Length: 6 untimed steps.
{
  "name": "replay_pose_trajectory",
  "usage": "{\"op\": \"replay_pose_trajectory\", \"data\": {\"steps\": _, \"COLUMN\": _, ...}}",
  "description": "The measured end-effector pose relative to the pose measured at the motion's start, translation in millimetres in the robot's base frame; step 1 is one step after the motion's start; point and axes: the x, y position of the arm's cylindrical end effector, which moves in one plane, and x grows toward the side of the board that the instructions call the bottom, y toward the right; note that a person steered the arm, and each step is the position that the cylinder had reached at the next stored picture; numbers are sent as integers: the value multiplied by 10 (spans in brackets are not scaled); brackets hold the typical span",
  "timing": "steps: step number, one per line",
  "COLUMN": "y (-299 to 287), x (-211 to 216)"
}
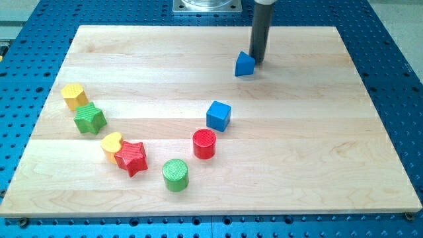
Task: Place the triangle at the top right side of the cube
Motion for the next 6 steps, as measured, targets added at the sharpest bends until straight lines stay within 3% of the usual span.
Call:
{"op": "replay_pose_trajectory", "data": {"steps": 1, "y": -350, "x": 320}}
{"op": "replay_pose_trajectory", "data": {"steps": 3, "y": -103, "x": 102}}
{"op": "replay_pose_trajectory", "data": {"steps": 4, "y": 408, "x": 56}}
{"op": "replay_pose_trajectory", "data": {"steps": 5, "y": 247, "x": -44}}
{"op": "replay_pose_trajectory", "data": {"steps": 6, "y": -550, "x": -115}}
